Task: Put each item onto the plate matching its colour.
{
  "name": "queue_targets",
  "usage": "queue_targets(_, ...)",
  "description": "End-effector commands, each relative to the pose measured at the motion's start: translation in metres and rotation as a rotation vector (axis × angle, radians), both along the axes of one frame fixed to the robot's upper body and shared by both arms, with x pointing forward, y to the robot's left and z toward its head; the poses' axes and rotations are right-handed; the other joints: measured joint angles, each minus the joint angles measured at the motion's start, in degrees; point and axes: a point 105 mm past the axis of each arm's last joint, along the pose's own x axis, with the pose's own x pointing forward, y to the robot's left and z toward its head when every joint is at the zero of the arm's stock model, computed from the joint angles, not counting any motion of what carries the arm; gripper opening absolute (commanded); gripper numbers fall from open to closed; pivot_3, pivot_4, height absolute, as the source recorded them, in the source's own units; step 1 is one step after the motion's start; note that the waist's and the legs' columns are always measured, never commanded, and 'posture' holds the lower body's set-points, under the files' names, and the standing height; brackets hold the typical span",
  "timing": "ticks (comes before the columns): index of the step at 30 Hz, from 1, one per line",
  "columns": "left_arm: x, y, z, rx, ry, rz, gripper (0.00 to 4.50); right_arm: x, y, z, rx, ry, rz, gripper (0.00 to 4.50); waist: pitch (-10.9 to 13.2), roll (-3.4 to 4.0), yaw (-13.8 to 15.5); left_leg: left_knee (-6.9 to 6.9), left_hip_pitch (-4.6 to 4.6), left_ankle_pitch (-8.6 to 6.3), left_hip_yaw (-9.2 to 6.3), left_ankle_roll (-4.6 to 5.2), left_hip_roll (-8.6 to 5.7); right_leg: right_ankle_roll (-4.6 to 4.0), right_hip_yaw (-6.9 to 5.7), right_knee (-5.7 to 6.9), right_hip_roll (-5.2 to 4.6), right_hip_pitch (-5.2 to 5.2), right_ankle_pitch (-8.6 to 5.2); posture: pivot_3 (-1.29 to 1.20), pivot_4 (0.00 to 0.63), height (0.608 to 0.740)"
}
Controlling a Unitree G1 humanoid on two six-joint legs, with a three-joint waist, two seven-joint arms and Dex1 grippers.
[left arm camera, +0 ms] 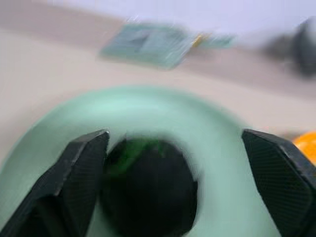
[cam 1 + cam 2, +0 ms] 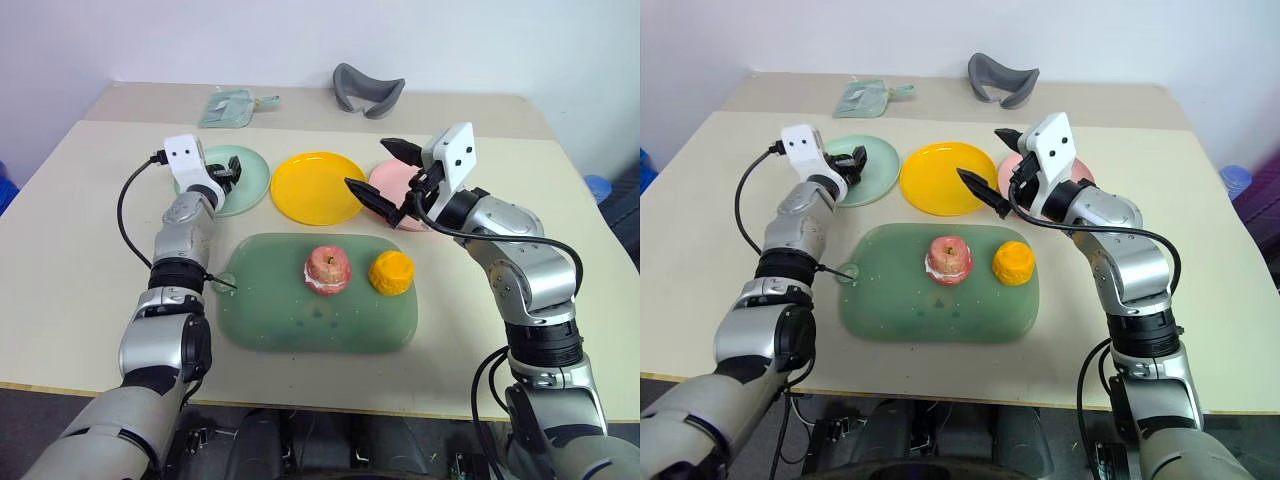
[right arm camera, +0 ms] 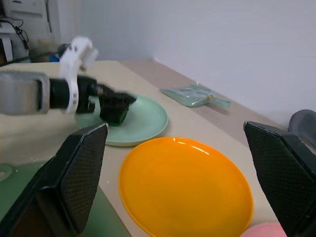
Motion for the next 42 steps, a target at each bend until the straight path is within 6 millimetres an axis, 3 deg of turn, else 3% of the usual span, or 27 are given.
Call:
queue_targets(1,-0.024,-0.016,0.031,0.011,-0.130,-0.214,4.48,-0.009,-0.008,0.011,0.008,-0.049,0.003,4.50,0.00,0.01,-0.13,-0.01,0.00,0.00,0.00,-0.01,0.00,0.00,0.00,0.01,0.00,-0.01,0.00,0.00,0.150,0.740)
queue_targets(4,-0.055,-0.049,0.030,0.111,-0.180,-0.473,4.48,-0.013,-0.009,0.003,-0.002,-0.023,0.017,4.50,0.00,0.01,-0.13,-0.02,0.00,0.01,0.00,-0.01,0.01,0.00,0.00,0.01,0.00,-0.01,0.00,0.00,0.150,0.740)
queue_targets(7,-0.080,-0.066,0.020,0.194,-0.192,-0.612,4.48,-0.019,-0.007,-0.003,-0.019,0.006,0.049,4.50,0.01,0.02,0.15,0.02,0.00,0.01,-0.01,-0.01,0.01,0.00,0.00,0.01,0.00,0.01,0.00,0.00,0.150,0.740)
queue_targets(16,-0.141,-0.067,0.007,0.313,-0.191,-1.019,4.48,-0.041,0.016,-0.027,-0.091,0.156,0.194,4.50,0.01,0.03,-0.07,0.01,0.01,0.01,-0.13,-0.02,0.02,-0.01,0.02,0.02,0.01,-0.01,-0.01,0.00,0.150,0.740)
queue_targets(21,-0.165,-0.057,-0.001,0.375,-0.136,-1.179,4.48,-0.040,0.025,-0.037,-0.125,0.225,0.219,4.50,0.01,0.03,0.17,0.01,0.01,0.00,-0.16,-0.01,0.01,-0.01,0.01,0.00,-0.02,0.01,-0.01,0.00,0.150,0.740)
queue_targets(27,-0.183,-0.042,-0.002,0.430,-0.092,-1.253,4.48,-0.036,0.031,-0.050,-0.150,0.297,0.235,4.50,0.01,0.04,0.03,-0.01,0.00,-0.01,-0.22,0.00,0.01,-0.03,0.02,0.00,-0.03,0.00,-0.02,0.00,0.150,0.740)
queue_targets(32,-0.185,-0.028,-0.003,0.460,-0.056,-1.227,4.48,-0.034,0.033,-0.060,-0.152,0.338,0.243,4.50,0.02,0.06,0.09,-0.02,0.00,-0.01,-0.22,0.01,0.02,-0.03,0.03,0.00,-0.03,-0.03,-0.02,0.00,0.150,0.740)
queue_targets(42,-0.187,-0.032,-0.007,0.449,-0.053,-1.211,4.48,-0.041,0.030,-0.080,-0.195,0.406,0.257,4.50,0.02,0.06,0.09,-0.02,0.00,-0.02,-0.22,0.03,0.01,-0.03,0.03,0.00,-0.04,-0.03,-0.02,0.00,0.150,0.740)
